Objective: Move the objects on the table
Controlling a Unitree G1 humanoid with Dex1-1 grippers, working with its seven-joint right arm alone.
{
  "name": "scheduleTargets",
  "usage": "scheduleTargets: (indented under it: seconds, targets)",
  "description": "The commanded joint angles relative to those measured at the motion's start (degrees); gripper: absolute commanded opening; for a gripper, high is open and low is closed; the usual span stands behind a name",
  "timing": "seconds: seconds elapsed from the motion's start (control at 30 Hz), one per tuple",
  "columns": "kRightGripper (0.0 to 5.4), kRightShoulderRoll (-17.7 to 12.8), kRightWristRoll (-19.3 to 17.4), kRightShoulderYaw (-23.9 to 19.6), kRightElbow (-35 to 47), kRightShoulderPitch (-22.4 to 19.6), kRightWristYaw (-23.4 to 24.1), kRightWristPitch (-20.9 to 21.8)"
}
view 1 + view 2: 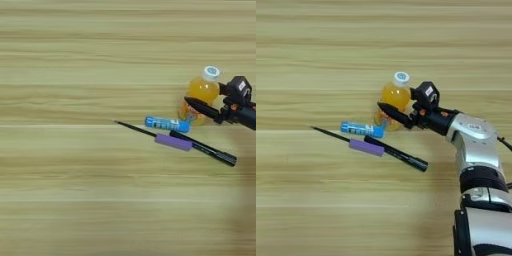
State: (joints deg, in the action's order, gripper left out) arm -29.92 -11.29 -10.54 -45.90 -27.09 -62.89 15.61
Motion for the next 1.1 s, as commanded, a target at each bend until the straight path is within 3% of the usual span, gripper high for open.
scheduleTargets:
  seconds: [0.03,0.27,0.37,0.7,1.1]
  targets:
    - [3.5,-2.8,-0.3,-0.4,2.0,-4.6,1.4,1.5]
    - [3.5,-2.6,-0.2,-0.1,2.0,-4.5,1.2,1.6]
    - [4.21,-2.6,-0.2,-0.1,2.1,-4.5,1.2,1.5]
    - [5.36,-2.6,-0.7,0.1,2.0,-5.1,1.3,1.0]
    - [5.36,-2.5,-1.6,-0.2,3.5,-5.5,1.2,0.2]
